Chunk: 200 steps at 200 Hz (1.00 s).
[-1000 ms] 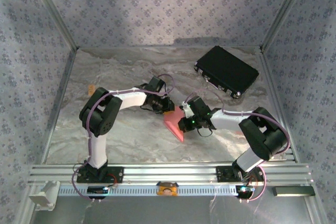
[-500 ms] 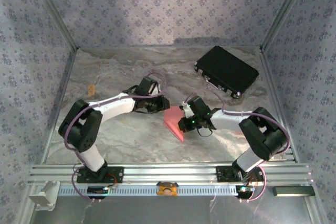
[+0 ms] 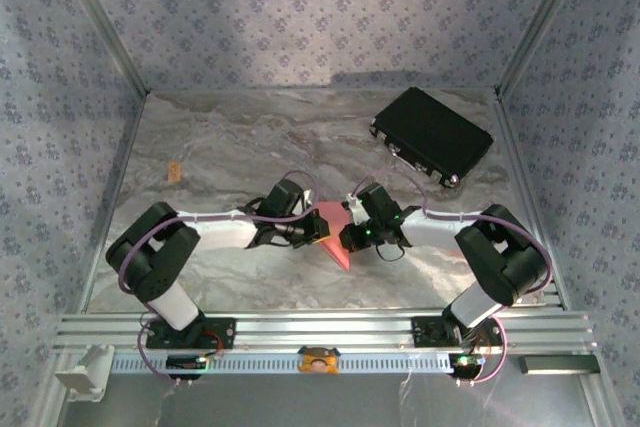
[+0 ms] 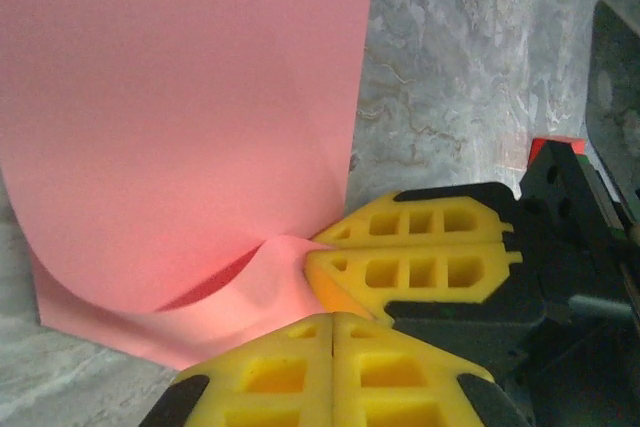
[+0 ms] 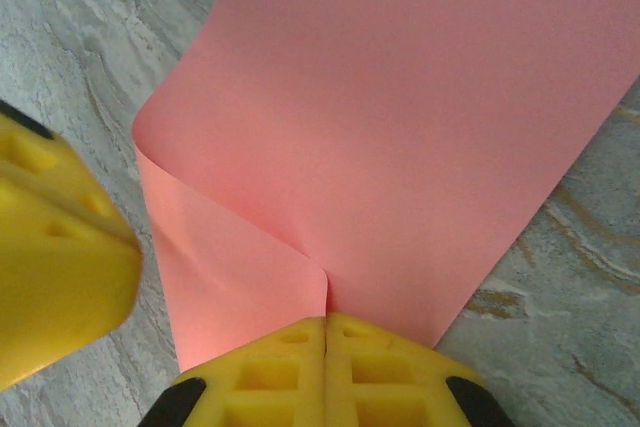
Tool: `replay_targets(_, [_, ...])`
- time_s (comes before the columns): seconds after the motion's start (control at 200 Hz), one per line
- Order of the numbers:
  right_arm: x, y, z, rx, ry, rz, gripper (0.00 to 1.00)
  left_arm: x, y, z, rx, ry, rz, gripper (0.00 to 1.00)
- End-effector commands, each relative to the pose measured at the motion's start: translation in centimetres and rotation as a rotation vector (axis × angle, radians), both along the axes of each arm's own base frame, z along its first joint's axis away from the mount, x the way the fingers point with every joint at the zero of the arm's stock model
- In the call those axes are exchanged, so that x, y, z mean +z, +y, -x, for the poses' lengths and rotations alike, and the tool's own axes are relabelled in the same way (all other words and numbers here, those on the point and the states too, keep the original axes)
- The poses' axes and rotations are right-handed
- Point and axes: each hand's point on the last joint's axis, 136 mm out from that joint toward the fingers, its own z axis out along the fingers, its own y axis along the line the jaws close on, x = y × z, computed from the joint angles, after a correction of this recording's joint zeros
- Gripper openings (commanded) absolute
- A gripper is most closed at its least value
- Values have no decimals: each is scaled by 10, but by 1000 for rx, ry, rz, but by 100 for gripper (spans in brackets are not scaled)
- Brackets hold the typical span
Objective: Fold a paper plane with a square sheet of paper (pick it up from the middle)
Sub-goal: Third fold the triangle at the center of the table.
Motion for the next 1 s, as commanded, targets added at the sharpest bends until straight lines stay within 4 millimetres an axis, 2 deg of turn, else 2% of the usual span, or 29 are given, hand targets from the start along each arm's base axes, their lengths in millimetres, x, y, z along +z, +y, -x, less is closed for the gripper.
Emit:
replay_targets(0.0, [-6,-5,1,-14,17,32,0,5,-9,-3,1,-3,60,6])
replay_targets(0.165, [-6,-5,1,-13,20,31,0,-10,-5,0,2,25,19,6])
replay_targets(0.305, [-6,-5,2,-14,20,33,0,-15,-2,2,1,33,5,6])
replay_targets(0.49, [-6,-5,1,-14,19,34,0,-11,-2,4,-9,15,15,9])
replay_targets(0.994, [-5,-5,1,-12,18,30,0,-19,-3,2,-12,11,0,11])
